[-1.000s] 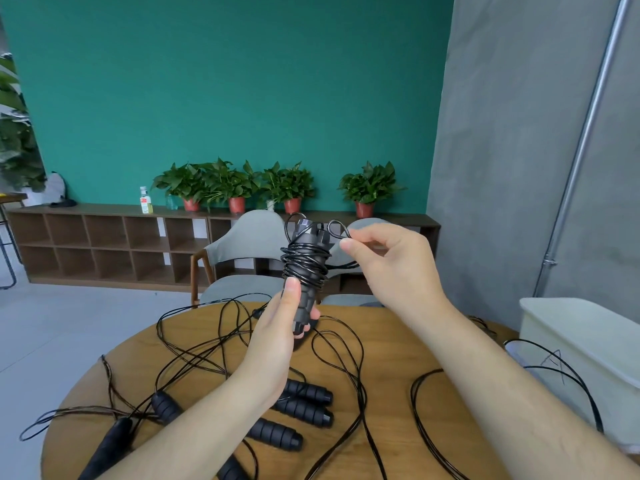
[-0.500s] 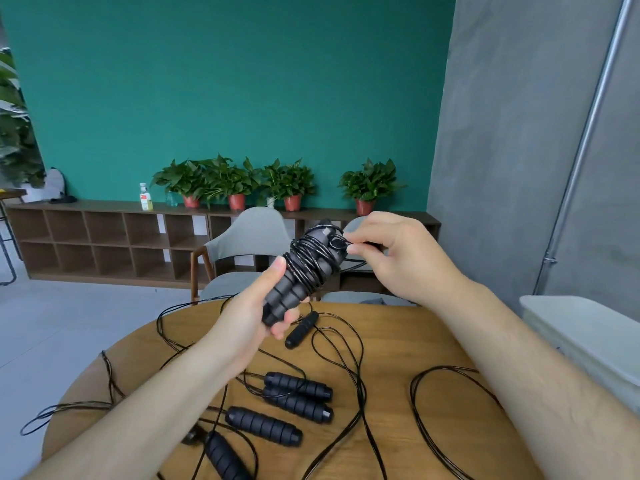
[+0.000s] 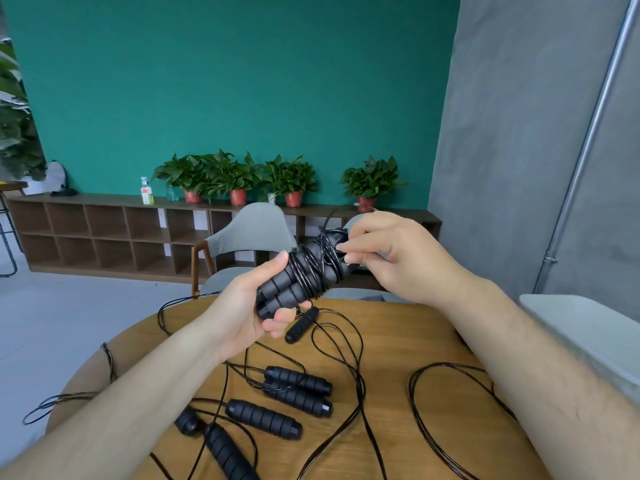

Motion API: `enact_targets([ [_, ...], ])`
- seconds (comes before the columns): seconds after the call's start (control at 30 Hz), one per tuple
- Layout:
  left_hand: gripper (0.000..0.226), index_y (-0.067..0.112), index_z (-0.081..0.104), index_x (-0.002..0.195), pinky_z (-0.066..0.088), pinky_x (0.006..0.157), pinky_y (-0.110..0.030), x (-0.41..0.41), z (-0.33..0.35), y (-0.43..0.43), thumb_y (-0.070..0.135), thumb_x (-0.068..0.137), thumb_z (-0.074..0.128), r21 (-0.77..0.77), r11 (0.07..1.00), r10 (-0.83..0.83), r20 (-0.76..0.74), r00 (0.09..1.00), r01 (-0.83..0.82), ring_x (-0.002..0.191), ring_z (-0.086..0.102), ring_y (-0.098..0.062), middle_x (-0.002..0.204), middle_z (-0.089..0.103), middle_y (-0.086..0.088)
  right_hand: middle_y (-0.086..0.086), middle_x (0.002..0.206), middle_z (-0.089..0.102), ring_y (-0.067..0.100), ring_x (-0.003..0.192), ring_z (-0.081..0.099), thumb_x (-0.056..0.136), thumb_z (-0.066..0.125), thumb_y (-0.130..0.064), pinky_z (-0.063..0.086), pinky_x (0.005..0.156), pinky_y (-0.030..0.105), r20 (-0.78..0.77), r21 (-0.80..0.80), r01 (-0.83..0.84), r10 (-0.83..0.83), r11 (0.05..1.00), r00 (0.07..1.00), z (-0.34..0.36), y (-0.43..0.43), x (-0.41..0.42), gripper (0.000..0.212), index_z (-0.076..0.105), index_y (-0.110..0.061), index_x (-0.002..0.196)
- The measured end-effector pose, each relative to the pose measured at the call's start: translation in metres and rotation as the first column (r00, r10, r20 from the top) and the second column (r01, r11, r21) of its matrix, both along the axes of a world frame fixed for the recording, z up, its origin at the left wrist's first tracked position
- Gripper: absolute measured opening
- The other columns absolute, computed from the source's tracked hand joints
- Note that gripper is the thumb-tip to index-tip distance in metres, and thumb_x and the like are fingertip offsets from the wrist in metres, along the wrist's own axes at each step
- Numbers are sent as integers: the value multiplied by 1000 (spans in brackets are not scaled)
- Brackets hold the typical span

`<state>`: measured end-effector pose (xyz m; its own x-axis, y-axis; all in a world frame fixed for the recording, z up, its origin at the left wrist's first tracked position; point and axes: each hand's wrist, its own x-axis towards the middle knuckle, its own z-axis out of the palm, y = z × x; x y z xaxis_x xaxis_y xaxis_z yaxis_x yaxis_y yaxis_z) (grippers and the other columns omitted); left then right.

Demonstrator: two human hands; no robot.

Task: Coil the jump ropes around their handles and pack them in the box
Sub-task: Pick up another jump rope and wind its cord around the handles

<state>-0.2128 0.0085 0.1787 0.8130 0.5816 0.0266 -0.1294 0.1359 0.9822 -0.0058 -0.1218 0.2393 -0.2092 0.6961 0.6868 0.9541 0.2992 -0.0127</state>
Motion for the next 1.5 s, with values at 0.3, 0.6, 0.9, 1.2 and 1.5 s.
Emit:
enact_targets([
  [0.3,75,-12,69,95,20,58,-34,-2,-6,4,61,93,53,-39,996,-88,-95,992,84,49,32,-18,56,42,-9,-12,86,59,17,94,49,89,71,0,46,87,33,24,-65,-30,32,997,999,-3,-1,-1,27,75,-25,79],
  [0.6,78,-11,70,92,19,57,-33,-2,-8,5,65,91,51,-16,992,-129,-174,976,129,50,27,-17,53,38,-7,-10,91,61,8,99,49,89,63,5,48,88,25,96,-123,-12,24,992,995,-5,-2,-4,24,78,-12,95],
  [0.9,79,-9,69,90,11,64,-35,14,-13,-7,68,88,55,-80,990,-128,-169,977,116,47,29,-16,55,37,-6,-6,88,68,9,90,56,79,68,8,45,83,22,-100,-43,23,-28,999,995,-21,2,-8,30,79,-16,91],
  [1.2,77,-10,68,94,22,53,-28,20,-30,-8,66,89,54,-103,988,-130,-130,983,117,49,33,-16,57,42,-7,-16,91,61,-1,94,53,85,78,-10,40,83,9,-255,-81,66,-84,995,963,-40,-2,-3,18,71,-24,93],
  [1.5,76,-9,67,99,13,61,-32,28,-47,-2,66,90,54,-285,958,-2,78,997,24,51,29,-15,61,42,-7,1,134,63,13,134,52,73,42,22,39,115,35,-673,5,-247,186,969,716,-60,-9,-14,61,63,-11,120],
])
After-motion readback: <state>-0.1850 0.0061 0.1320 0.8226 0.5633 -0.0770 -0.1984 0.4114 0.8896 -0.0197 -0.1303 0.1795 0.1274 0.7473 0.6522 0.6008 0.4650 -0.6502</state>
